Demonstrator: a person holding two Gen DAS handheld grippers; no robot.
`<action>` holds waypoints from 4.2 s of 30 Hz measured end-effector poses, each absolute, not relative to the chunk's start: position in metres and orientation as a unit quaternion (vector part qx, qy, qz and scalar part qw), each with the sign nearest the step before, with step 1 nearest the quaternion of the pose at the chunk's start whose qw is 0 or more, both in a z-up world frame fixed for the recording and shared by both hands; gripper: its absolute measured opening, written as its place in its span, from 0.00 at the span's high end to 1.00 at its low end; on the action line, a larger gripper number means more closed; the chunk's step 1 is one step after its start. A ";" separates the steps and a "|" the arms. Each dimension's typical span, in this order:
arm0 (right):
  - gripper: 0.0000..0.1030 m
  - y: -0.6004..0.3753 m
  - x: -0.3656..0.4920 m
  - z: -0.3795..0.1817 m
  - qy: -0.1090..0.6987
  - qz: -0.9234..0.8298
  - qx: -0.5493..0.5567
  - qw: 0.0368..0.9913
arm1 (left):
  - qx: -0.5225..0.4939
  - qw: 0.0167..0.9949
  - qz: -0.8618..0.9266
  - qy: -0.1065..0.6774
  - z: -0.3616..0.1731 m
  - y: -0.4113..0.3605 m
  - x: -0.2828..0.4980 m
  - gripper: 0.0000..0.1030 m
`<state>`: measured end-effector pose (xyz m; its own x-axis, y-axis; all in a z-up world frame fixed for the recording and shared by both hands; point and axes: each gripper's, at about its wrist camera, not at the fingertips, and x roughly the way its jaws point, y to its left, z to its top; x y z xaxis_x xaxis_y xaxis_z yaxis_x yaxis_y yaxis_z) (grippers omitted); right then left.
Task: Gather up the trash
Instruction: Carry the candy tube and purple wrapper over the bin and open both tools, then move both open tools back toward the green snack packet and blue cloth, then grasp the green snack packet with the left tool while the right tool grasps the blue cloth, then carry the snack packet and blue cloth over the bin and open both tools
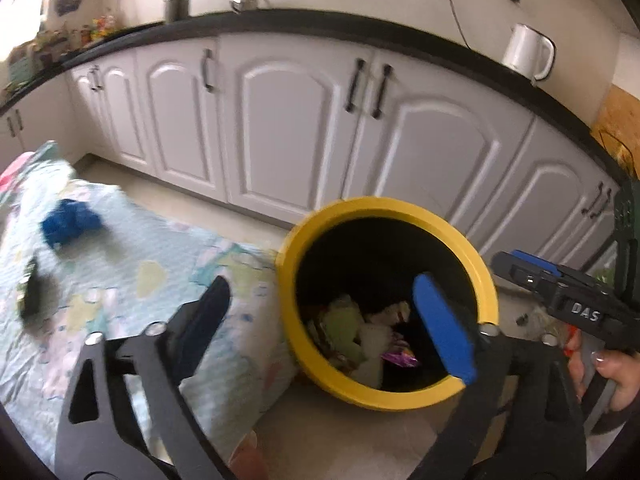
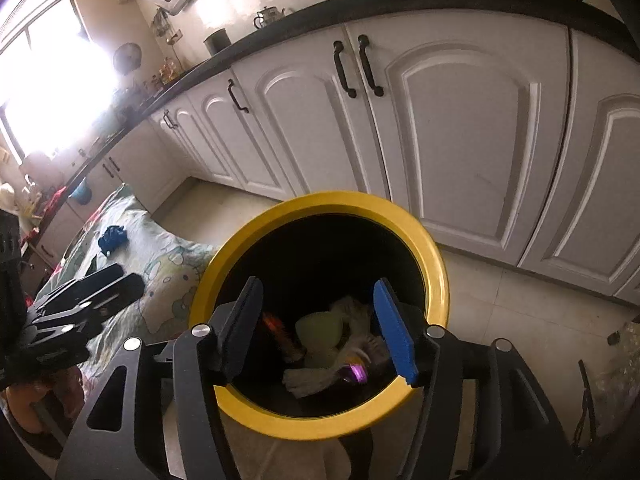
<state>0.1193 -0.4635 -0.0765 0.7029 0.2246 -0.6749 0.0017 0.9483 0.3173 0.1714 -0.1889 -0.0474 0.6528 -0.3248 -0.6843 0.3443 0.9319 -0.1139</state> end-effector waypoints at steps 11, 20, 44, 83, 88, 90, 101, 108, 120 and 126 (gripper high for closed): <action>0.33 -0.414 0.124 -0.040 0.340 0.122 0.124 0.924 | 0.010 0.942 -0.079 0.325 -0.022 -0.116 0.160 0.11; 0.32 -0.361 0.137 -0.024 0.339 0.178 0.080 0.920 | -0.011 0.950 -0.009 0.312 -0.016 -0.057 0.160 0.11; 0.42 -0.173 0.259 -0.044 0.391 0.307 -0.023 0.867 | -0.119 0.917 0.006 0.382 -0.070 0.068 0.199 0.31; 0.96 -0.208 0.199 -0.059 0.397 0.295 -0.010 0.869 | -0.105 0.912 -0.038 0.395 -0.070 0.021 0.170 0.77; 0.96 -0.239 0.180 -0.044 0.381 0.286 0.002 0.879 | -0.092 0.919 -0.052 0.379 -0.051 0.002 0.162 0.77; 0.96 -0.250 0.172 -0.038 0.374 0.281 0.007 0.884 | -0.086 0.922 -0.059 0.374 -0.045 -0.007 0.160 0.77; 0.96 -0.303 0.139 -0.016 0.346 0.264 0.032 0.900 | -0.057 0.927 -0.100 0.356 -0.025 -0.055 0.149 0.77; 0.96 -0.327 0.124 -0.011 0.339 0.249 0.047 0.906 | -0.045 0.927 -0.126 0.350 -0.018 -0.080 0.141 0.77; 0.96 -0.375 0.096 0.002 0.311 0.198 0.077 0.926 | -0.024 0.924 -0.171 0.342 -0.011 -0.126 0.136 0.77; 0.96 -0.399 0.089 0.003 0.303 0.170 0.095 0.933 | -0.015 0.922 -0.192 0.337 -0.009 -0.149 0.138 0.77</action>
<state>0.0891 -0.3989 0.0031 0.7589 0.3746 -0.5326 -0.2601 0.9243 0.2794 0.1381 -0.1493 -0.0089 0.6988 -0.3642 -0.6157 0.3438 0.9258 -0.1575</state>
